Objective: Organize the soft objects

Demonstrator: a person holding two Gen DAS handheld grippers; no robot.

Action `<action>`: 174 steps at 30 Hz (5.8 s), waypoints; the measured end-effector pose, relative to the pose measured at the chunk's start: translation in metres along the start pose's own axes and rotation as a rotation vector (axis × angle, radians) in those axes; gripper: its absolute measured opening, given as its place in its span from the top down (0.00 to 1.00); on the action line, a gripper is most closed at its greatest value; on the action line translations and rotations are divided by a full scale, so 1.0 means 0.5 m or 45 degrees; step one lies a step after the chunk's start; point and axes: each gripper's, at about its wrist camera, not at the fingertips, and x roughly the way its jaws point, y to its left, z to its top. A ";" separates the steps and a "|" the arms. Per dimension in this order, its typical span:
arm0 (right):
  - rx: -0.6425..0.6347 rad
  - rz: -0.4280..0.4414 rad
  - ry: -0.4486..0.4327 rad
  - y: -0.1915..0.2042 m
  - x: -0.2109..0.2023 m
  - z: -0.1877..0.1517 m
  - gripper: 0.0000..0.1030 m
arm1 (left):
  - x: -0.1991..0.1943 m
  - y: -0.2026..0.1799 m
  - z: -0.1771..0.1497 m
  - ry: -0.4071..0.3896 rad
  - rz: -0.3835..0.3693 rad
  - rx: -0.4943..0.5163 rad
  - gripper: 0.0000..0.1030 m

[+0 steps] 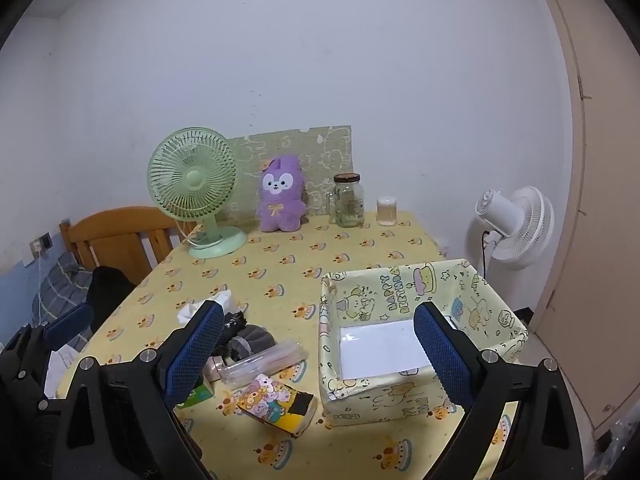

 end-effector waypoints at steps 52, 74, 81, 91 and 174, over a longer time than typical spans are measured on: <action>-0.015 0.005 -0.051 0.022 -0.028 0.007 0.05 | -0.015 0.013 0.002 -0.036 0.046 -0.010 0.08; -0.018 0.021 -0.029 0.029 -0.014 0.003 0.05 | -0.013 0.011 -0.002 -0.035 0.026 -0.005 0.13; -0.023 0.031 -0.017 0.034 -0.001 -0.001 0.06 | -0.005 0.012 -0.007 -0.022 0.028 0.005 0.15; -0.036 0.050 0.015 0.049 0.029 -0.025 0.07 | 0.025 0.019 -0.029 0.028 0.013 0.007 0.17; 0.048 0.001 0.411 0.140 0.245 -0.216 0.25 | 0.192 0.087 -0.203 0.307 0.024 0.068 0.83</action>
